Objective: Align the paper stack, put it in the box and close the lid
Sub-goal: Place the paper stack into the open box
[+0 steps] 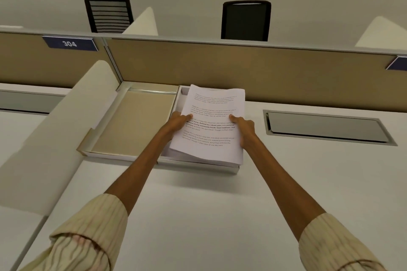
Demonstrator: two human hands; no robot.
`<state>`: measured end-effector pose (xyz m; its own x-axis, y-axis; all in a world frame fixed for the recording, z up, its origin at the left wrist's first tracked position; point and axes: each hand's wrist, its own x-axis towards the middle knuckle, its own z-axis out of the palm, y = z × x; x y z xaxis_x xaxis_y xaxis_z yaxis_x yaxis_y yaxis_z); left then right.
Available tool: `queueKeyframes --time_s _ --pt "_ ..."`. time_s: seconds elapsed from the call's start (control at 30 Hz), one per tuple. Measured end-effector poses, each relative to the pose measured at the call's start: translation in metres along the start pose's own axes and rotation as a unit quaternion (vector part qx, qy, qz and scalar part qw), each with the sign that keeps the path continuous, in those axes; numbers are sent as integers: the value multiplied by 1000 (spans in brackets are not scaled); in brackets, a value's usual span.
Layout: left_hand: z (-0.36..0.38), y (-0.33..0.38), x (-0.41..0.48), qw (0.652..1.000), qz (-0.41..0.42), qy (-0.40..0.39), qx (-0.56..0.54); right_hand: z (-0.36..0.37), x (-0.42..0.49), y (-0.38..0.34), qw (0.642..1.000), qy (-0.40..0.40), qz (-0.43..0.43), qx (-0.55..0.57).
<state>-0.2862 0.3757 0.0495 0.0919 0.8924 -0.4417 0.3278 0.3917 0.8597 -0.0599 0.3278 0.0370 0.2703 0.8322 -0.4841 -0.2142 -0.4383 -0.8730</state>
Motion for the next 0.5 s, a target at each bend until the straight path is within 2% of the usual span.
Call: queueKeyframes --time_s 0.3,0.5 --pt "-13 -17 50 1000 -22 7 2 33 52 9 999 3 33 -23" --pt "-14 -28 75 999 -22 23 31 50 80 22 998 26 25 -56"
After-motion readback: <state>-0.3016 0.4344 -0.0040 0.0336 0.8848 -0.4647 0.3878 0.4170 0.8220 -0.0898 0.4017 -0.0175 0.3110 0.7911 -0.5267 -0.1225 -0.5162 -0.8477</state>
